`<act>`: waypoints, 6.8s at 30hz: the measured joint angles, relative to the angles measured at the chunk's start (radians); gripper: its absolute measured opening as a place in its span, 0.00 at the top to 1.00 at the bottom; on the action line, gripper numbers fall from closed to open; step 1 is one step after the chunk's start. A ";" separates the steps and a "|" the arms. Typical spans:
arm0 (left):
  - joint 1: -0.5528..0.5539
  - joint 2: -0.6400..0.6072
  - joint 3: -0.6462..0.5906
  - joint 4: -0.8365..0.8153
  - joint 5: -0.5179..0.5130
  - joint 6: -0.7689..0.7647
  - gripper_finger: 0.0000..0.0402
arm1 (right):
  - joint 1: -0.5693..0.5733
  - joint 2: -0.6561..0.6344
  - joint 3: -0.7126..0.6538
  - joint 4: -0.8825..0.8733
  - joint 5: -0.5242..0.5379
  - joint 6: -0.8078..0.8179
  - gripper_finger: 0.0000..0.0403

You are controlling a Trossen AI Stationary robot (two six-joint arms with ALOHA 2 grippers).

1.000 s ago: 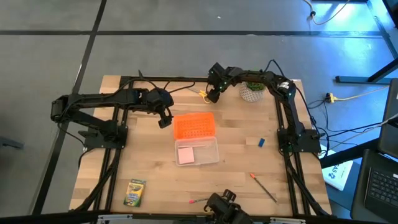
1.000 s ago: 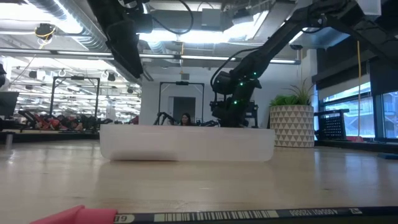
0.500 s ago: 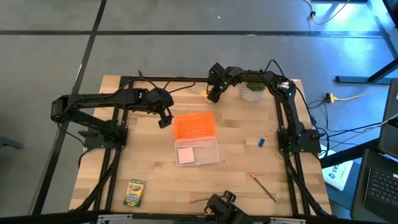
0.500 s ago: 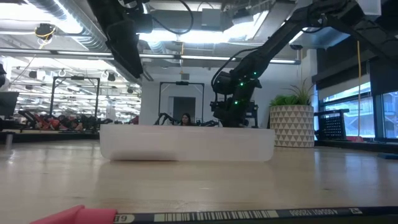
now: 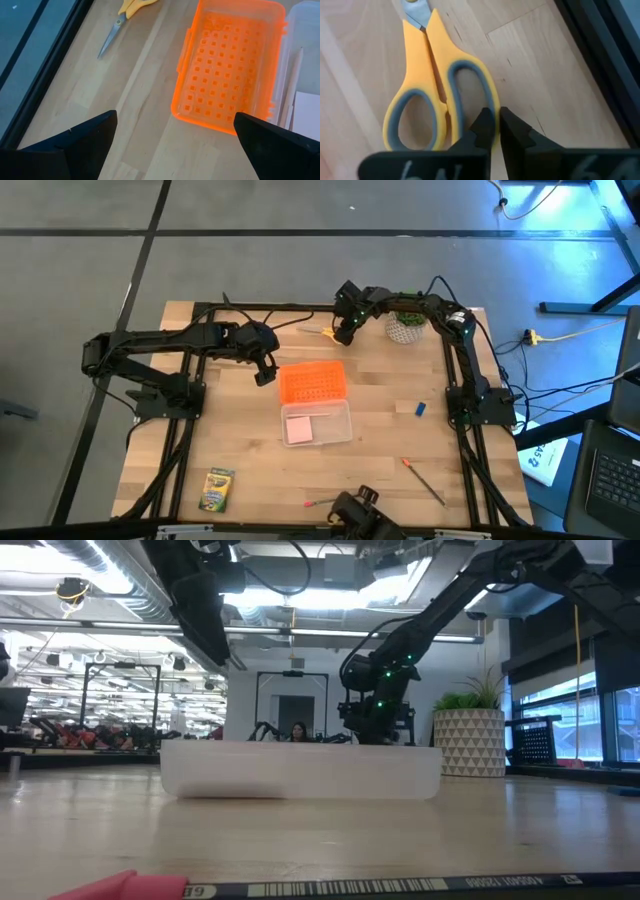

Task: Pack school essentials
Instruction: Put the yellow scissors into the supply box, then put the yellow crayon box into the supply box

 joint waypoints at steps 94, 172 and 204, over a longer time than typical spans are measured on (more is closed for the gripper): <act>-0.205 0.001 0.000 -0.054 0.000 -0.017 0.01 | 0.659 -0.007 0.358 -0.632 0.061 0.341 0.92; -0.709 -0.090 0.000 -0.282 0.025 -1.158 0.01 | 0.846 -0.317 0.281 -0.577 0.145 0.238 0.75; -1.234 0.253 0.000 -0.084 0.073 -1.910 0.01 | 0.956 -0.317 0.280 -0.391 0.112 0.073 0.75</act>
